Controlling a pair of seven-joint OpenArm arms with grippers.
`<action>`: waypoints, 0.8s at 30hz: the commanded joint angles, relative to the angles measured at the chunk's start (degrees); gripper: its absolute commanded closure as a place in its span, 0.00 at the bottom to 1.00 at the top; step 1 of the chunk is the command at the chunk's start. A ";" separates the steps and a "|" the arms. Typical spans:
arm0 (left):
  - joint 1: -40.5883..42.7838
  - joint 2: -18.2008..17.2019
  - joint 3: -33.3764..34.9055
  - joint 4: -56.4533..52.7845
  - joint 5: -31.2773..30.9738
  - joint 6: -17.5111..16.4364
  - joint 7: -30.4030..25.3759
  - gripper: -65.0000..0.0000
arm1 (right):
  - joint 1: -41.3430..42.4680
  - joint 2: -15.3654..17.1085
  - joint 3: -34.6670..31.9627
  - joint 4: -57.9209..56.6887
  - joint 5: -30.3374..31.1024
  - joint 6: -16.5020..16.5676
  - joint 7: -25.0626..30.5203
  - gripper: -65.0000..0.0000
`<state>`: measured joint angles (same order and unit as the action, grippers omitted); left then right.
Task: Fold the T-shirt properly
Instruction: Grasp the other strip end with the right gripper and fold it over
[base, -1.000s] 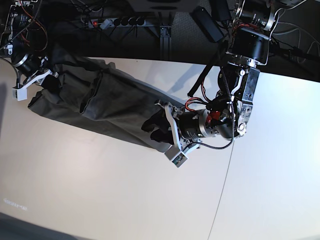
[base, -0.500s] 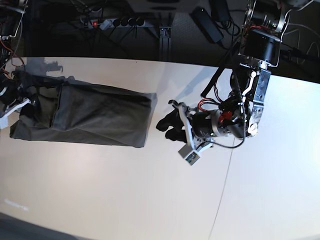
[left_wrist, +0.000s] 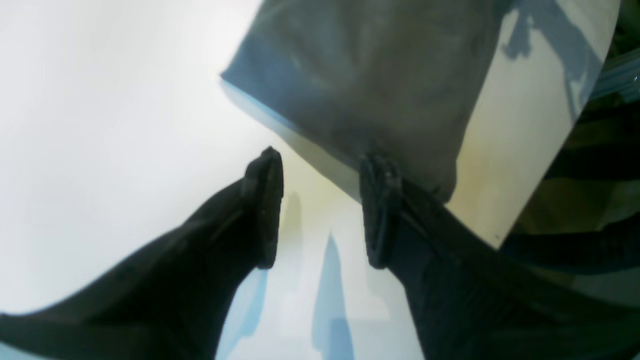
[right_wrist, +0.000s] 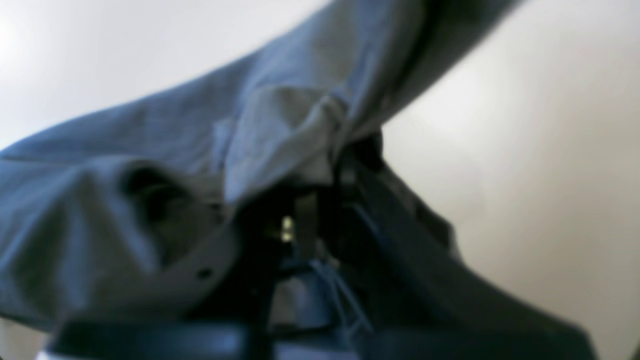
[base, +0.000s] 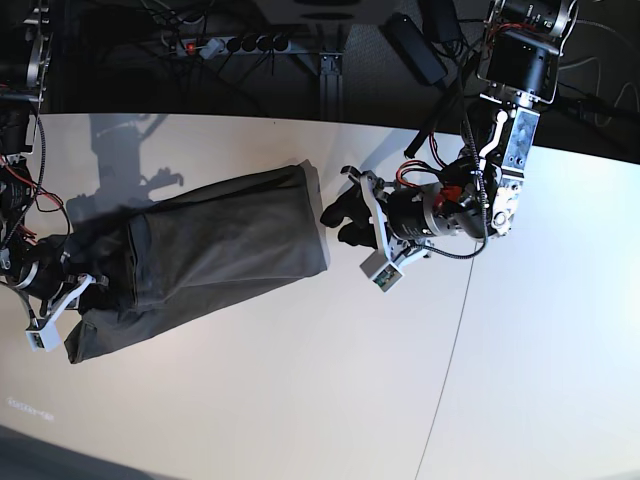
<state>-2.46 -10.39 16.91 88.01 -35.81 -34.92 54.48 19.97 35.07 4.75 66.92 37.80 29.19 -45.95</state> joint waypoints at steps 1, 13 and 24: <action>-0.46 -0.11 -0.11 -0.24 -0.59 0.17 -1.92 0.56 | 1.60 1.14 -0.81 2.89 1.20 3.63 0.11 1.00; 0.11 1.09 -0.11 -9.94 0.72 0.20 -4.98 0.56 | 1.11 1.11 -14.93 24.28 0.55 3.61 -5.88 1.00; 0.09 6.01 -0.11 -10.51 1.60 0.20 -5.11 0.56 | 1.11 1.11 -29.94 35.78 -4.22 3.61 -7.02 1.00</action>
<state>-2.22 -4.40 16.58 77.45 -35.83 -35.03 47.33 19.73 35.42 -25.82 101.75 32.82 29.17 -54.15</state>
